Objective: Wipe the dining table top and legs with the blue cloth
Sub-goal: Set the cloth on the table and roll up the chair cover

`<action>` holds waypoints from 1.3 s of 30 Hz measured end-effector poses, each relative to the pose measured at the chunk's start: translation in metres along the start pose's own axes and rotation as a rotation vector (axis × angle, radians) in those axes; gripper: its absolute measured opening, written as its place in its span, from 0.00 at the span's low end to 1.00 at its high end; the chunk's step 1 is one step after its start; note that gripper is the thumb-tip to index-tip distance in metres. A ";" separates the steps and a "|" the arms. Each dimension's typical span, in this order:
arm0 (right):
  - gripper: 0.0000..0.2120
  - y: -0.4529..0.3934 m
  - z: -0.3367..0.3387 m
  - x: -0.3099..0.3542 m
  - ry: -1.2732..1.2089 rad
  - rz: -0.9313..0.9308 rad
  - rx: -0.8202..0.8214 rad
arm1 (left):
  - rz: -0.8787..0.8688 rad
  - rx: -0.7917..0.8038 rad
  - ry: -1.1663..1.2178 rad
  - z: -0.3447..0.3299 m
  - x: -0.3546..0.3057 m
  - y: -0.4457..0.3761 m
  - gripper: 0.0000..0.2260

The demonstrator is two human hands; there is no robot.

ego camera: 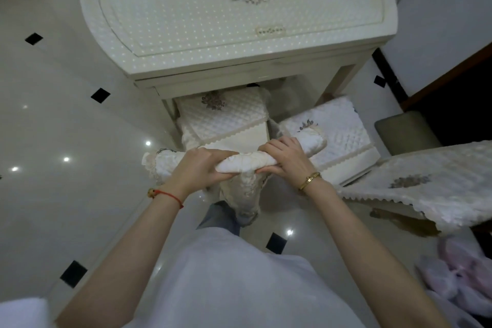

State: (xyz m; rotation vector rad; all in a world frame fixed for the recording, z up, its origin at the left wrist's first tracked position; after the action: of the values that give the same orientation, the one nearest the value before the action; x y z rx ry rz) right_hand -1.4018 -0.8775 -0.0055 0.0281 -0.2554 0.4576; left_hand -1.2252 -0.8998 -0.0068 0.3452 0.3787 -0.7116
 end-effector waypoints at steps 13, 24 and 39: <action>0.29 -0.147 0.001 -0.095 -0.093 0.007 0.127 | 0.096 -0.012 0.045 0.049 0.091 -0.127 0.28; 0.32 -0.239 0.014 -0.135 -0.193 0.064 0.139 | 0.278 -0.036 0.121 0.094 0.145 -0.182 0.22; 0.32 -0.239 0.009 -0.143 -0.185 -0.037 0.234 | 0.333 0.004 0.208 0.099 0.138 -0.185 0.25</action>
State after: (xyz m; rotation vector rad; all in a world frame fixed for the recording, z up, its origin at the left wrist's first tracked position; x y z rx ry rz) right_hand -1.4222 -1.1547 -0.0249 0.3045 -0.3816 0.4468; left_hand -1.2343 -1.1503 -0.0144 0.4751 0.5030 -0.3511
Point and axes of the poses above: each hand's wrist, its own y-axis away from the middle knuckle, its own z-axis out of the back of the hand, x = y × z, the point moved 8 cm from there along -y, towards the middle knuckle, and after that the axes turned 12 degrees about x, right-handed, at the moved point
